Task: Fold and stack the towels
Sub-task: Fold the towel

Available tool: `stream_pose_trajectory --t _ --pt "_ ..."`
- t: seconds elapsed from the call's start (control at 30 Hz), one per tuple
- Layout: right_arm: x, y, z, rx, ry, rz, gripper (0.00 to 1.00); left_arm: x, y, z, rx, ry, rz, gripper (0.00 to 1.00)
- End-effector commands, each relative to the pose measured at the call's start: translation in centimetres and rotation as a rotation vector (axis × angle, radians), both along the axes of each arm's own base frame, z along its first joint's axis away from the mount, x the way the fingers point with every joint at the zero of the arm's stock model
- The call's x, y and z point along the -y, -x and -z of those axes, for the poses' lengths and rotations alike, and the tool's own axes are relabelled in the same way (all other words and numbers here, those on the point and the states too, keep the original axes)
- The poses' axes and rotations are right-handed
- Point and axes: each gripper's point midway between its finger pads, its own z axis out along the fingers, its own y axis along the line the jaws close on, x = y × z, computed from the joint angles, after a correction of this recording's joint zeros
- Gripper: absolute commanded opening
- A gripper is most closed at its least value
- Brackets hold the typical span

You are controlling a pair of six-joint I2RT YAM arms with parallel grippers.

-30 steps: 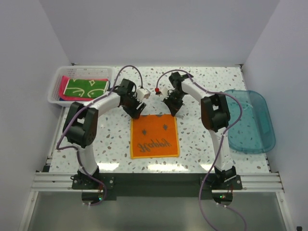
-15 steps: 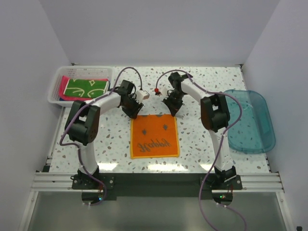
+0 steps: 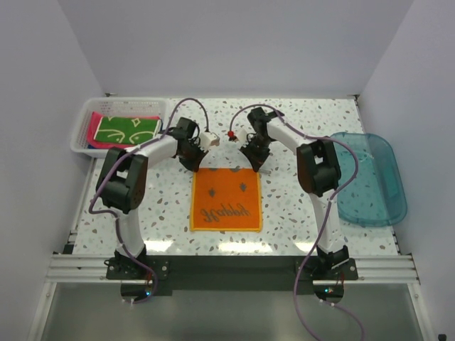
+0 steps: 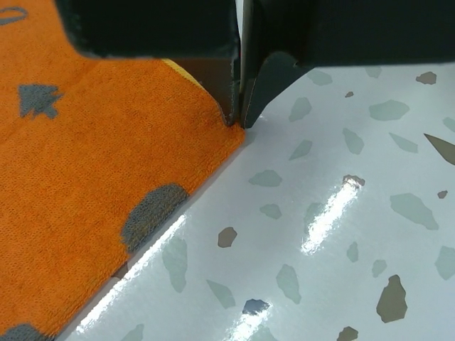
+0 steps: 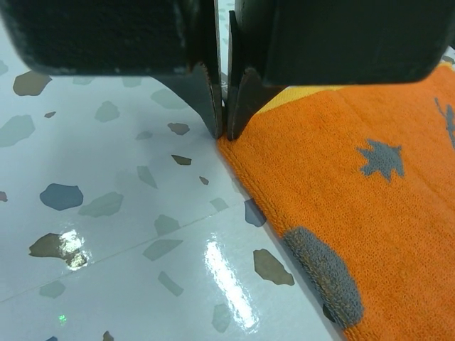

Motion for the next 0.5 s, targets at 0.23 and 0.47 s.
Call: stream_pose_trajectory --t 0.23,0.47 --pt "0.3 -4.6 -5.7 0.273 -0.01 0.12 0.0 -0.3 -3.0 -2.4 0.076 -0.035 0.024 0.0" --pt "0.5 -6.3 -9.7 0.431 -0.035 0.202 0.0 0.2 -5.5 -7.7 0.269 0.012 0.019 0.0"
